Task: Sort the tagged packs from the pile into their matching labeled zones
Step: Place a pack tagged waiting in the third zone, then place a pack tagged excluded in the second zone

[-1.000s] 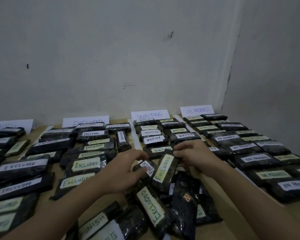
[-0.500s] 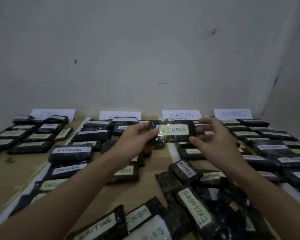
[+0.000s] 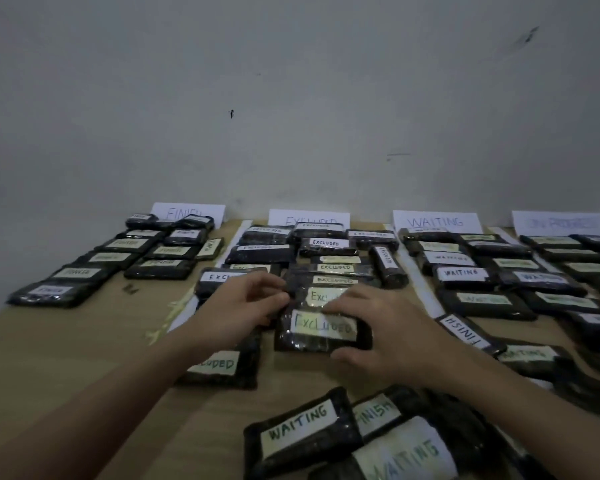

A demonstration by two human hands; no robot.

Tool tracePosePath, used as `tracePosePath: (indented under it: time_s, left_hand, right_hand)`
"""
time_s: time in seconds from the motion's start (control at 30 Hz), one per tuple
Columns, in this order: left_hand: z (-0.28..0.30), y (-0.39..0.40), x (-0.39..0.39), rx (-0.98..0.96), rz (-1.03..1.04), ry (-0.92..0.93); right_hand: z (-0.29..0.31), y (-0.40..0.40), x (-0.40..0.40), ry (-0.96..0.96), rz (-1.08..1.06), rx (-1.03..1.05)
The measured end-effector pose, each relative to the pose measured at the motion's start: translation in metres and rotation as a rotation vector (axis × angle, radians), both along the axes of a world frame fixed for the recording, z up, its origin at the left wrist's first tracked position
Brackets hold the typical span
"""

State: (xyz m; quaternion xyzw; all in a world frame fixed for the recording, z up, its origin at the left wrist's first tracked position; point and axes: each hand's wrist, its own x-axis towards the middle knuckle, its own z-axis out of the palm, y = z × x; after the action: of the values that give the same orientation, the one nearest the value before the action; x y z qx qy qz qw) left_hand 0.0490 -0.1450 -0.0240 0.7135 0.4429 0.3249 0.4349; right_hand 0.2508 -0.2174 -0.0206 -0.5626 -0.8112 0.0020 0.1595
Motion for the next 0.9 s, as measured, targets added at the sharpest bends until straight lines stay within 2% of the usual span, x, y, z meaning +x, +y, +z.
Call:
tracePosePath:
  time_s: [0.1, 0.3, 0.47, 0.67, 0.8, 0.9]
  left_hand:
    - [-0.005, 0.002, -0.02, 0.07, 0.084, 0.0]
    - [-0.015, 0.0, -0.032, 0.251, 0.016, 0.154]
    - [-0.02, -0.004, -0.032, 0.372, -0.082, 0.229]
    - [-0.022, -0.01, -0.027, 0.395, -0.127, 0.229]
    - [-0.02, -0.012, -0.026, 0.376, -0.139, 0.192]
    - [-0.019, -0.013, -0.027, 0.257, -0.1, 0.072]
  right_hand:
    - [-0.01, 0.004, -0.009, -0.026, 0.054, -0.162]
    - [-0.015, 0.016, -0.014, -0.092, 0.091, -0.301]
    - [-0.003, 0.007, -0.02, 0.066, 0.143, -0.24]
    - [-0.003, -0.006, -0.04, 0.053, 0.25, -0.459]
    - [-0.003, -0.004, -0.041, 0.23, 0.21, -0.568]
    - [0.003, -0.005, -0.032, 0.486, 0.072, -0.508]
